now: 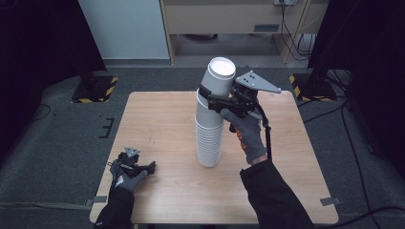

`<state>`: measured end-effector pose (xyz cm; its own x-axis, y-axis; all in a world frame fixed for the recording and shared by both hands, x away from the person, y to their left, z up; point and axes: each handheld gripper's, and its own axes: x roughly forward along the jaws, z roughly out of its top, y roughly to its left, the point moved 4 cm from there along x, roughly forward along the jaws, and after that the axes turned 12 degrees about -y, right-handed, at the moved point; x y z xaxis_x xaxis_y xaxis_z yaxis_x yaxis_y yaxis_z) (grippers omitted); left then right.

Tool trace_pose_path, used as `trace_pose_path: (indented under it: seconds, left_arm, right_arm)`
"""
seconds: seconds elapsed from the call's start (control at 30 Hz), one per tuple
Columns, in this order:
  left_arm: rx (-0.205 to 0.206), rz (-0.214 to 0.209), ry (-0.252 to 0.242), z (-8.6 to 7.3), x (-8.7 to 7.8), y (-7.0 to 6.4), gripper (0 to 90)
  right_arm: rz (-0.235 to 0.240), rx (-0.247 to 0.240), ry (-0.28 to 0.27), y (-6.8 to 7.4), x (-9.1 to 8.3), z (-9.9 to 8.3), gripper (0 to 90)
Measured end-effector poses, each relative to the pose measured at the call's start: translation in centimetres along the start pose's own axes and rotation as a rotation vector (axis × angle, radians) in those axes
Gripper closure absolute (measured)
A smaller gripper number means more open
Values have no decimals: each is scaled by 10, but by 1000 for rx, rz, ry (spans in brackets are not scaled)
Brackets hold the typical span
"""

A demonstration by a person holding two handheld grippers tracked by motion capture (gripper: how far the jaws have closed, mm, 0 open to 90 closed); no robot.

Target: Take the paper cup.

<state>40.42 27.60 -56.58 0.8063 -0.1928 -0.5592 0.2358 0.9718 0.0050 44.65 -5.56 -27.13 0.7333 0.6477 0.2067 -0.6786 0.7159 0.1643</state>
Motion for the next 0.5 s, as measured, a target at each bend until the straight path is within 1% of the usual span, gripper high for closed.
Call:
trace_pose_path:
  seconds: [0.2, 0.23, 0.37, 0.5]
  left_arm:
    - [0, 0, 0, 0, 0, 0, 0]
    - [0, 0, 0, 0, 0, 0, 0]
    - [0, 0, -1, 0, 0, 0, 0]
    - [-2, 0, -2, 0, 0, 0, 0]
  right_arm:
    - [5, 23, -26, -3, -3, 6, 151]
    - [5, 21, -30, -3, -4, 7, 151]
    - [15, 46, -47, -4, -7, 11, 151]
    - [21, 61, -62, -5, -12, 16, 152]
